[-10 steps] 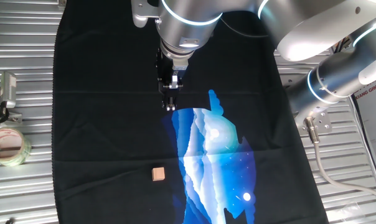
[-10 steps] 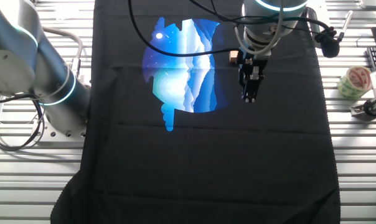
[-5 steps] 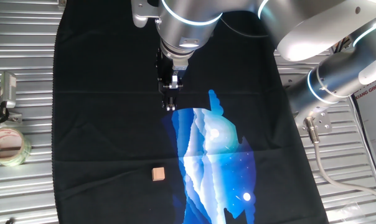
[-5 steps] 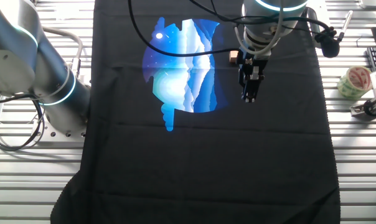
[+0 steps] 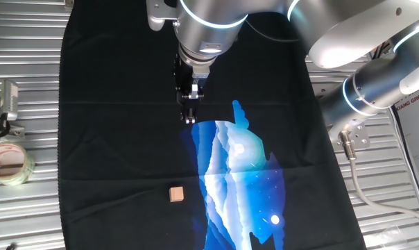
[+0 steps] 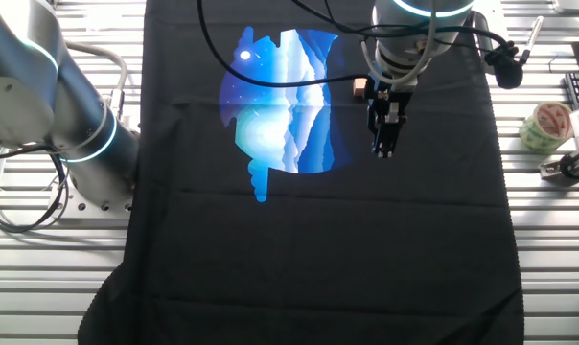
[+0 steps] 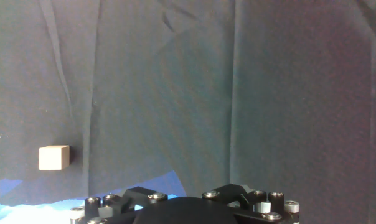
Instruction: Approach and touch the side of the small block
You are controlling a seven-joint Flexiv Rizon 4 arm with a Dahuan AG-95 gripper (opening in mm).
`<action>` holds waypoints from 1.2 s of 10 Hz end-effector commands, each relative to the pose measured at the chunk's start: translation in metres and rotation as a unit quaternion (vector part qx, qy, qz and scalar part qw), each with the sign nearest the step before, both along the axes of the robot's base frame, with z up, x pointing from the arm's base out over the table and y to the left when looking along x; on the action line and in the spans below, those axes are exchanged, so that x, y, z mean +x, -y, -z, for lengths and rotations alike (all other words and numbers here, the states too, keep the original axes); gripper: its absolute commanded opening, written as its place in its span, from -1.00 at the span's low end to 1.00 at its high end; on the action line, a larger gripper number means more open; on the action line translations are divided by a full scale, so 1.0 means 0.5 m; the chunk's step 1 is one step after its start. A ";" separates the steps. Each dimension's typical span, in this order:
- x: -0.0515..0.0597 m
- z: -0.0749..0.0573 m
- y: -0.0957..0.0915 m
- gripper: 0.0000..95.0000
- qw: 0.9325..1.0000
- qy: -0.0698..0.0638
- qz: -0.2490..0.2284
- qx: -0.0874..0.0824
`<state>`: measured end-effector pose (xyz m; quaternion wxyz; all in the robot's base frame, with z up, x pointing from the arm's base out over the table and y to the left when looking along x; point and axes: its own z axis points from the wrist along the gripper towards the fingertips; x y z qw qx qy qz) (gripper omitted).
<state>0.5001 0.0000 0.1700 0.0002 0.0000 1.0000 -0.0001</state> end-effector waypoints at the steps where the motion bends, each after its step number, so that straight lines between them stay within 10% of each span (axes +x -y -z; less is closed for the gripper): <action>1: 0.000 0.000 0.000 1.00 0.998 0.049 -0.047 0.002; 2: 0.000 0.000 0.000 -1.00 0.998 0.049 -0.046 0.005; 12: 0.000 0.000 0.000 -1.00 0.998 0.049 -0.043 0.008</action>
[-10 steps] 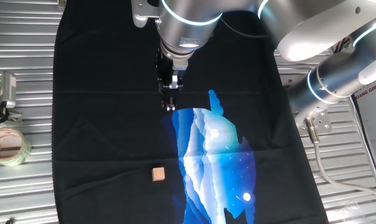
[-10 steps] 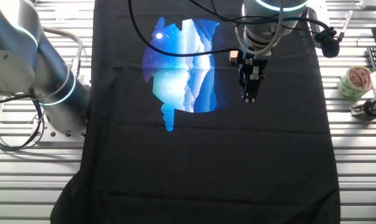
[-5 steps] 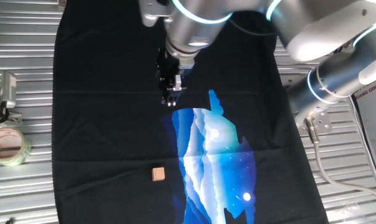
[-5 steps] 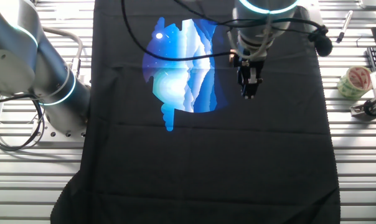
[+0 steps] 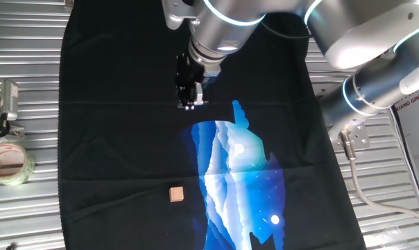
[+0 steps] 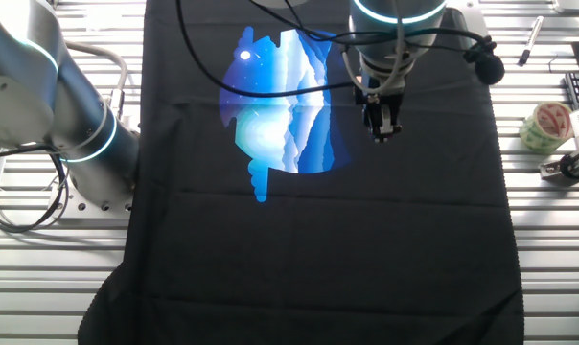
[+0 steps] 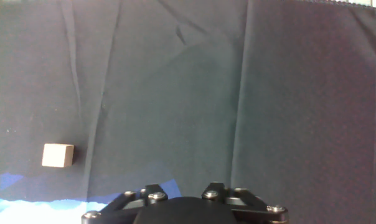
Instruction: Approach and touch the side of the small block
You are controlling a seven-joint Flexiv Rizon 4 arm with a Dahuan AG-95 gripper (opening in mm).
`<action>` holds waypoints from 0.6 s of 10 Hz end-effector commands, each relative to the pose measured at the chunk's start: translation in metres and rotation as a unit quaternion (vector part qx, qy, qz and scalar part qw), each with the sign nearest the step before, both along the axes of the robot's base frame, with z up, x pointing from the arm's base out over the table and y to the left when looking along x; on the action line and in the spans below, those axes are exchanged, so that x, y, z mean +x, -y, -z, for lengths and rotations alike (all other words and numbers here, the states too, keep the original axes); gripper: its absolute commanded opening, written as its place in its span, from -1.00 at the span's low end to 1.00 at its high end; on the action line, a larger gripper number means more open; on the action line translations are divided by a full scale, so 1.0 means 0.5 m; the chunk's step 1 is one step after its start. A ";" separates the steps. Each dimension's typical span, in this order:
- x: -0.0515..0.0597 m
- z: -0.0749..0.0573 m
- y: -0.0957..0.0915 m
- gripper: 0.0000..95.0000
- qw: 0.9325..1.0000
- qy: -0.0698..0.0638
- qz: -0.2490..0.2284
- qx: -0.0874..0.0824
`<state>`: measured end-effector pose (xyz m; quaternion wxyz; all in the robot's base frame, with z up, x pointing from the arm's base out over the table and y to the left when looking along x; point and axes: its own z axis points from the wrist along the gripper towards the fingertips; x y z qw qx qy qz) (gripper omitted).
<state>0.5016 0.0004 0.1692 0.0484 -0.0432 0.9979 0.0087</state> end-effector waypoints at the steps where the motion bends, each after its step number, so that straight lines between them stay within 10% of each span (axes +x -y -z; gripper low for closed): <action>1: -0.003 -0.002 0.001 -1.00 1.000 0.001 0.001 -0.001; 6: -0.003 0.011 -0.004 -1.00 1.000 0.000 0.010 -0.003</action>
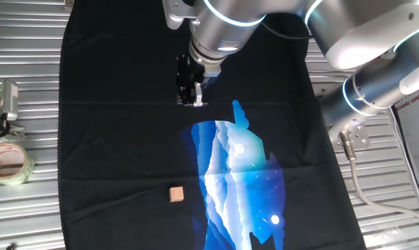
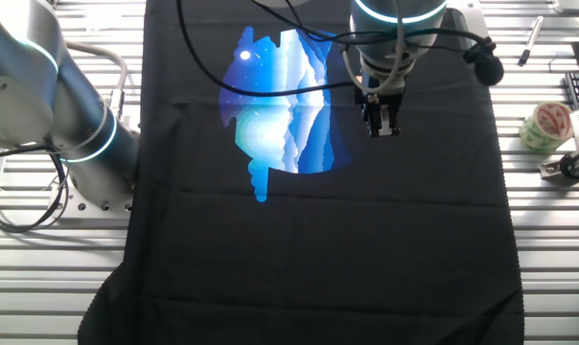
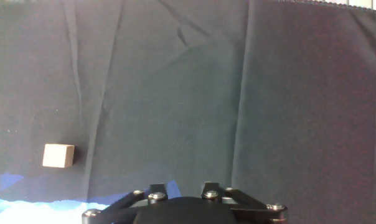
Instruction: Approach and touch the side of the small block
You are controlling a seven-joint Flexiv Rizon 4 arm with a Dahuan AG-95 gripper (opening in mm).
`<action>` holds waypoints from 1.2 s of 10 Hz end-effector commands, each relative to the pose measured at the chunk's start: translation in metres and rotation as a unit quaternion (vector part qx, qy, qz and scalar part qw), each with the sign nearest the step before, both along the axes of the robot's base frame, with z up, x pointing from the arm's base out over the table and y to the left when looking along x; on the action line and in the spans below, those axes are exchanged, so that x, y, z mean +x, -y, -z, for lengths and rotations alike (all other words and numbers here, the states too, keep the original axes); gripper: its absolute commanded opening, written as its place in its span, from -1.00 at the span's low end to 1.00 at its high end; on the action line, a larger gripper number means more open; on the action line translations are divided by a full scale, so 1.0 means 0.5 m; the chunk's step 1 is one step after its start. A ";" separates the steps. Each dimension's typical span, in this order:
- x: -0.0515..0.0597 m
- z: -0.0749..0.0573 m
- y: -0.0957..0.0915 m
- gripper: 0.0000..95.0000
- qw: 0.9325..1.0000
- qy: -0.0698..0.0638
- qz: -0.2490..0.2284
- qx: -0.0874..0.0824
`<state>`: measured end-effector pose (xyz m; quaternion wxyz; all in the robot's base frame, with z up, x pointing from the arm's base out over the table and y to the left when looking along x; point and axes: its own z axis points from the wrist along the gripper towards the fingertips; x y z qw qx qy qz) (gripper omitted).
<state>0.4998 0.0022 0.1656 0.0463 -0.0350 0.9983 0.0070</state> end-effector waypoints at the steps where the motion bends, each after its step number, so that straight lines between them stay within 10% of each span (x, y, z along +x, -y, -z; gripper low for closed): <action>1: 0.000 0.018 -0.006 -1.00 1.000 0.004 0.006 -0.004; 12: 0.000 0.074 -0.042 -1.00 0.999 0.018 0.028 -0.023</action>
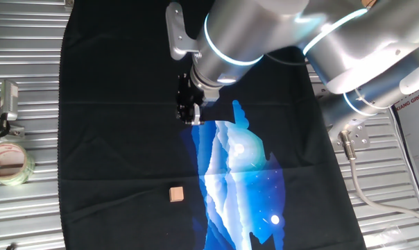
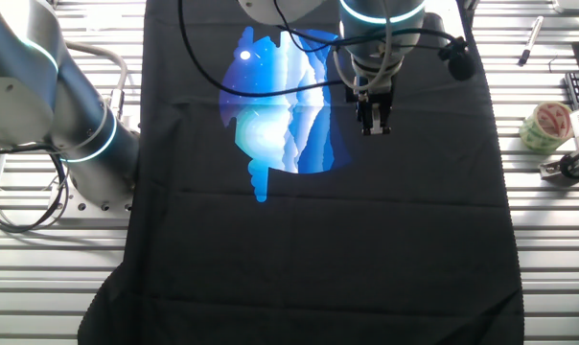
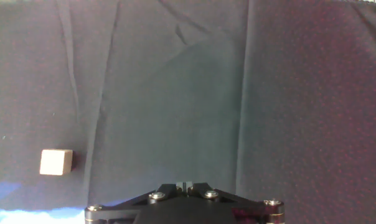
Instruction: Approach and touch the side of the small block
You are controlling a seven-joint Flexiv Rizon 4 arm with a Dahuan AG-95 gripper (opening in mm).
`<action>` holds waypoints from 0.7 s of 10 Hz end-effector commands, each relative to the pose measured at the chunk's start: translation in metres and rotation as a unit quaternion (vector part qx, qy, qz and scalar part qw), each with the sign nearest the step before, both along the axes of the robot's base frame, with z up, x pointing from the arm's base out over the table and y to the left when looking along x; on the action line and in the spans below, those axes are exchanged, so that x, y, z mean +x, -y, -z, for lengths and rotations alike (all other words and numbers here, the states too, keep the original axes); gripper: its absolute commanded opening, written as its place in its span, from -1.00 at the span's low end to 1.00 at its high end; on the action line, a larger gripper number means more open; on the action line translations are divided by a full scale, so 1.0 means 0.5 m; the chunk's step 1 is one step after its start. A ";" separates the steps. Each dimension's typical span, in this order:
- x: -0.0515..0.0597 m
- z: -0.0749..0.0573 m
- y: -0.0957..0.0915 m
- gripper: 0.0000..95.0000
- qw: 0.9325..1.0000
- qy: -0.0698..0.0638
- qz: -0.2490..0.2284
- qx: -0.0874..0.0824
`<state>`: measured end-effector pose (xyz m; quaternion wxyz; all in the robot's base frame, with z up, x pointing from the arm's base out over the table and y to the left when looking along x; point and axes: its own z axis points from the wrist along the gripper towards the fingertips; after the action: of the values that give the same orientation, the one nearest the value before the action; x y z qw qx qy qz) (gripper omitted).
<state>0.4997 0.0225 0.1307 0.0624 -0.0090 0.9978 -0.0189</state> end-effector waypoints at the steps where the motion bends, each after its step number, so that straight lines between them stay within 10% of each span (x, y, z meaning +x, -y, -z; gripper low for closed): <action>1: 0.001 0.007 -0.005 -1.00 1.000 0.002 0.003 0.000; 7: 0.001 0.020 -0.029 -1.00 1.000 0.005 0.009 -0.001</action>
<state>0.4997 0.0392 0.1203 0.0657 -0.0001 0.9977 -0.0185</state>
